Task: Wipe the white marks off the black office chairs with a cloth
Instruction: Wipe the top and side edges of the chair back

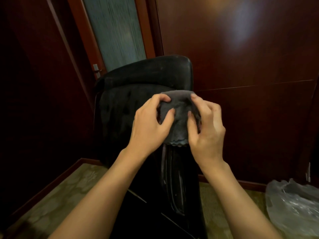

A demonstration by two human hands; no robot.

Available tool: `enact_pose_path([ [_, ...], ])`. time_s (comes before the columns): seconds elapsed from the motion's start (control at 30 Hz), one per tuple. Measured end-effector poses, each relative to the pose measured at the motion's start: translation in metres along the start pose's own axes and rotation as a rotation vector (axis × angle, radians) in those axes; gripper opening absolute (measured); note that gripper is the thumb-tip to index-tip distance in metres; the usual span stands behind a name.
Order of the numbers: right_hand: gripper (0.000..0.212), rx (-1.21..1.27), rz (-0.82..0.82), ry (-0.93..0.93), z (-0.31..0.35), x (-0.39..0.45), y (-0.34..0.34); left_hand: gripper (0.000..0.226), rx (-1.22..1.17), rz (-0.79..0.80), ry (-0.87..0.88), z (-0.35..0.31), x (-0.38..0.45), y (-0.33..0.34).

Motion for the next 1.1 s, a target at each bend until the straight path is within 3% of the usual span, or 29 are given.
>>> enact_pose_path([
  [0.17, 0.016, 0.048, -0.023, -0.19, 0.007, 0.006, -0.004, 0.018, -0.033, -0.105, -0.002, 0.004, 0.009, -0.007],
  [0.33, 0.039, -0.113, 0.104, -0.171, 0.004, 0.02, 0.009, 0.014, -0.067, -0.189, -0.039, 0.014, 0.01, -0.008],
  [0.4, 0.038, -0.145, 0.126, -0.206, 0.008, 0.021, 0.011, 0.009, -0.087, -0.21, -0.051, 0.014, 0.009, -0.011],
  [0.53, 0.024, -0.179, 0.11, -0.252, 0.016, 0.027, 0.016, 0.013, -0.106, -0.197, -0.051, 0.015, 0.015, -0.012],
  [0.63, 0.034, -0.3, 0.14, -0.178, 0.013, 0.04, 0.023, 0.018, -0.04, -0.187, -0.054, 0.02, 0.019, -0.013],
  [0.73, 0.047, -0.388, 0.192, -0.215, 0.016, 0.047, 0.028, 0.028, -0.005, -0.062, 0.018, 0.017, 0.019, -0.007],
  [0.83, 0.043, -0.441, 0.216, -0.215, 0.017, 0.045, 0.033, 0.045, 0.0, 0.057, 0.085, 0.019, 0.008, 0.0],
  [0.97, 0.019, -0.425, 0.194, -0.221, 0.023, 0.026, 0.042, 0.032, 0.069, -0.012, 0.112, 0.016, -0.013, -0.004],
  [1.1, 0.018, -0.431, 0.24, -0.254, 0.025, -0.006, 0.043, 0.025, 0.052, -0.053, 0.046, 0.016, -0.054, -0.005],
])
Point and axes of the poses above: each hand's wrist, its own x-axis towards the middle knuckle, its own y-axis out of the palm, z = x × y, the point moved 10 cm from there along x, towards the middle knuckle, and after that the axes turned 12 degrees about y, right-handed, at the moved point
